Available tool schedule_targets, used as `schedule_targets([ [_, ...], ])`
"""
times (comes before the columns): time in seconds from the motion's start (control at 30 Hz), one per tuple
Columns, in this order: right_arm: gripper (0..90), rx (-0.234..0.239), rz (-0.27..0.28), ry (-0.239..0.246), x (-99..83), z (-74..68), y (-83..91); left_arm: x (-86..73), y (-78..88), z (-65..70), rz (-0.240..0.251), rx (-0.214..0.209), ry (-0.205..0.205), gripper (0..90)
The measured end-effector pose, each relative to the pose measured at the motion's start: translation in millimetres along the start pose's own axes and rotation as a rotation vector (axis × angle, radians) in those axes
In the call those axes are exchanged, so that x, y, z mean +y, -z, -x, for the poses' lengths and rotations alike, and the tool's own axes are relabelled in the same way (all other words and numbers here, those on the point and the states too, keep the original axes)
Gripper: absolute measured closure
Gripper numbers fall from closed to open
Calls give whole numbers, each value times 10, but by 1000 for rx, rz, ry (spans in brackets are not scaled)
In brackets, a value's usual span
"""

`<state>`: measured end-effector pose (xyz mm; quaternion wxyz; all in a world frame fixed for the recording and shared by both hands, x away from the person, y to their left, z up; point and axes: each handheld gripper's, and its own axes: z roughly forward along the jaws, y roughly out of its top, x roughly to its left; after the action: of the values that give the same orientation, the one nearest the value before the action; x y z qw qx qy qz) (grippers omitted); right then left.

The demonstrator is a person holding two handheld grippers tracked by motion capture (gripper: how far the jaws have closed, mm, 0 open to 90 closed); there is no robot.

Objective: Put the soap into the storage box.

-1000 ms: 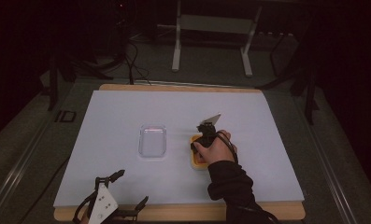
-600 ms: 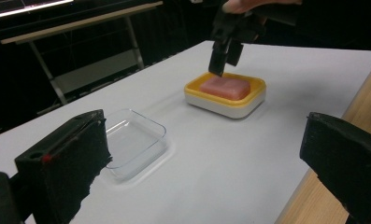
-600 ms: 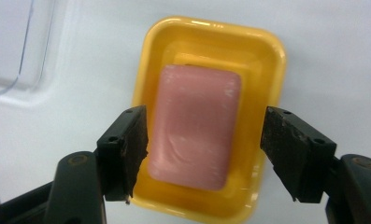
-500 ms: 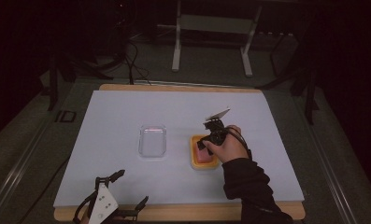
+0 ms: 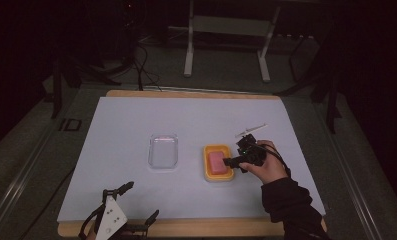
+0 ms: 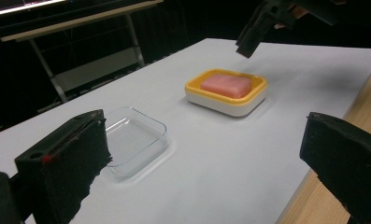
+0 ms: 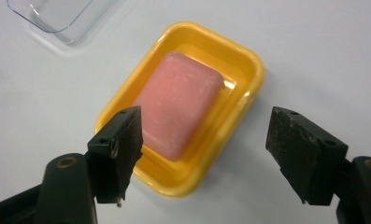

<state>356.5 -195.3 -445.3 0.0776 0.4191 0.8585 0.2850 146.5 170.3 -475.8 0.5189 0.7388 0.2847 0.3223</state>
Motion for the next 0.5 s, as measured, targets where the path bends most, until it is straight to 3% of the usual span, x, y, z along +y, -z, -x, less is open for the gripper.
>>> schedule_targets([
  [0.2,270,-12,49,28,-181,116,157,-1,-2,2,-2,-1,-2,19],
  [0.3,268,-22,103,24,-286,193,232,-2,-4,3,-2,0,-1,19],
  [0.5,242,-54,122,25,-479,315,301,-2,-6,5,-5,0,-2,19],
])
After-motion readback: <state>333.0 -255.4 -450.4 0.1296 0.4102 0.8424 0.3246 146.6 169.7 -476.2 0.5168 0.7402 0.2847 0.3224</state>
